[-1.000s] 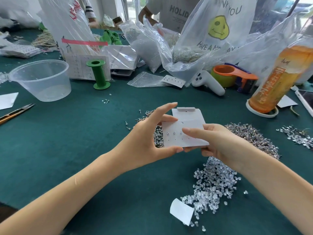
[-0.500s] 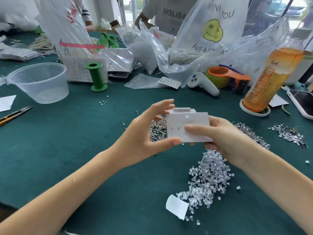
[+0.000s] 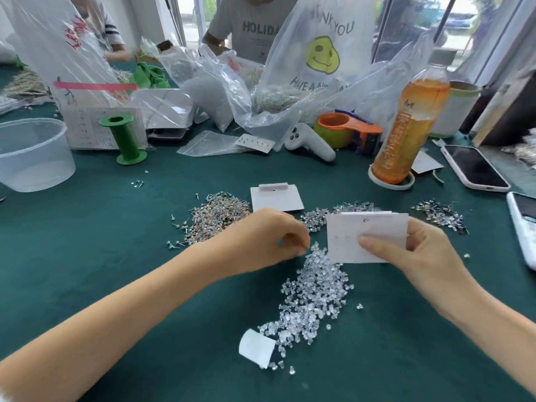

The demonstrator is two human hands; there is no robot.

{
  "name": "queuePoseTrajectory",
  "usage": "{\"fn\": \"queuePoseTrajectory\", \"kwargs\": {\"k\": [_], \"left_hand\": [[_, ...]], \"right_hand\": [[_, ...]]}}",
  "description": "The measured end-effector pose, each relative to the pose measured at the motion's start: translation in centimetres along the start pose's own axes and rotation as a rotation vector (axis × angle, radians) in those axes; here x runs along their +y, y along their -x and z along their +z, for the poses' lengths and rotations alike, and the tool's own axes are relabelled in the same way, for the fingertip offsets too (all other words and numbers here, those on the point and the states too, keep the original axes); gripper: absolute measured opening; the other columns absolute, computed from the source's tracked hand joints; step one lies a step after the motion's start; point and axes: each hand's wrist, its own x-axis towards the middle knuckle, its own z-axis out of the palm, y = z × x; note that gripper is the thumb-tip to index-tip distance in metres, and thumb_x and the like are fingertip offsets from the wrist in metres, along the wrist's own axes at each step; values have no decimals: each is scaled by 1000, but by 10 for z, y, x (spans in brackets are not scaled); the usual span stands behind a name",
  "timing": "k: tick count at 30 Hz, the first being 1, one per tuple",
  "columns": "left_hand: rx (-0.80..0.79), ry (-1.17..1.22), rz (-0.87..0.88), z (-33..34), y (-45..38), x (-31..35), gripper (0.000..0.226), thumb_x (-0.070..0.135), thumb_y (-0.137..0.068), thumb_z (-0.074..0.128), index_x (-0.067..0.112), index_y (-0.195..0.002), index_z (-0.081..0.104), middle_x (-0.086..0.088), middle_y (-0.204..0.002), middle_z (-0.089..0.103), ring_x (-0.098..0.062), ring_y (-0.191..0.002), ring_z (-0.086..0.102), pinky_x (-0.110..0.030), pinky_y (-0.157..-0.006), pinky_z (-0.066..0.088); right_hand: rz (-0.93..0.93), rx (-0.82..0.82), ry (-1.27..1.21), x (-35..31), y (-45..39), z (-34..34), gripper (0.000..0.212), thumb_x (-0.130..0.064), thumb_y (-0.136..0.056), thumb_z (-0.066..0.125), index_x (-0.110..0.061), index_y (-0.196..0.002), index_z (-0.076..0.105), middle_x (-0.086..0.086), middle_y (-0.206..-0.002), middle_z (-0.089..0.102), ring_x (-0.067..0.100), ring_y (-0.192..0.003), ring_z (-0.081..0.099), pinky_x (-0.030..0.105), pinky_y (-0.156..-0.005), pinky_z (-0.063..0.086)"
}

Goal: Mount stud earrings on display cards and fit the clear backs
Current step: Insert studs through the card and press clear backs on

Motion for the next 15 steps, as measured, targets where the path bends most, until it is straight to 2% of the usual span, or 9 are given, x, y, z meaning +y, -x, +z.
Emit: {"fn": "queuePoseTrajectory", "kwargs": {"k": [3,7,9,15], "left_hand": [[-41,25,-9,4,-7,1,9,18,-82,72,19,-91,72,9,-86,70,-2,-76,61,-18,-74,49],[-41,66,-5,8,-5,-1,9,17,-82,73,21,-90,71,12,-86,66,1,-77,60,-5,-66,39],[-25,80,-8,10,-4,-2,8,17,-82,72,21,-90,71,13,-86,65,2,-76,60,-4,-66,37],[-6,163,-57,12,-1,-3,10,12,-85,69,19,-91,74,13,-87,64,1,-75,59,-10,-67,42]], "right_hand": [[-19,41,-4,11,8,-4,19,-22,-59,76,-21,-78,75,-4,-83,76,7,-74,72,12,-63,53],[-40,67,-44,18,12,-6,18,-20,-60,75,-21,-78,74,-5,-83,76,6,-74,71,12,-63,52],[-51,67,-42,19,12,-6,18,-21,-61,75,-23,-79,74,-7,-83,76,5,-74,71,11,-63,52],[-73,36,-37,17,14,-6,18,-20,-64,73,-24,-81,73,-10,-82,75,4,-74,71,9,-63,50]]}}
